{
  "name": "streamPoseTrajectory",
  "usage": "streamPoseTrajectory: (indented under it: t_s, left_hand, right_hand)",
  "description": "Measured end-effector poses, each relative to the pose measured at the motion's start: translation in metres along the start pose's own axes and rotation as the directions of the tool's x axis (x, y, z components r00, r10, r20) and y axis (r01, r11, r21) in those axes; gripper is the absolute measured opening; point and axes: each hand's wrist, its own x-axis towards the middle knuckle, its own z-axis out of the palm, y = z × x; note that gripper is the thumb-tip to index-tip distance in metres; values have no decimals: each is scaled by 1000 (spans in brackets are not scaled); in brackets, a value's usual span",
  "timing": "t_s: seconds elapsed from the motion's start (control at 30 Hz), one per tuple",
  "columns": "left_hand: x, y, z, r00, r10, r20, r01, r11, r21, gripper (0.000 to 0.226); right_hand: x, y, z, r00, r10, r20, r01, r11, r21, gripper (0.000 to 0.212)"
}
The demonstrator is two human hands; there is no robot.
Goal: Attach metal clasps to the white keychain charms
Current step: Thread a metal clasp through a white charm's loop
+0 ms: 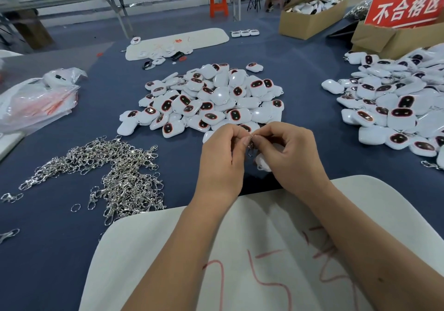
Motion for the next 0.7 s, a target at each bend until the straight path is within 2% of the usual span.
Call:
streamPoseTrajectory:
  t_s: [0.2,0.37,0.5,0.7]
  left_hand:
    - [-1,1,0,1000,3,-19,-2,997,74,13]
    - [-2,0,0,1000,2,-7,-1,994,112,14]
    - [-3,0,2,997,-60,57,51,988,146,18]
    - [-2,1,0,988,-78,133,46,973,227,22]
  right_hand:
    - [0,0,3,999,11,35,-12,1000,9,9]
    - [4,4,2,993,121,5,-121,991,63,6]
    - [7,12,-2,963,269,11,-267,949,167,26]
    - [9,17,-3,940,335,-63,-295,893,341,35]
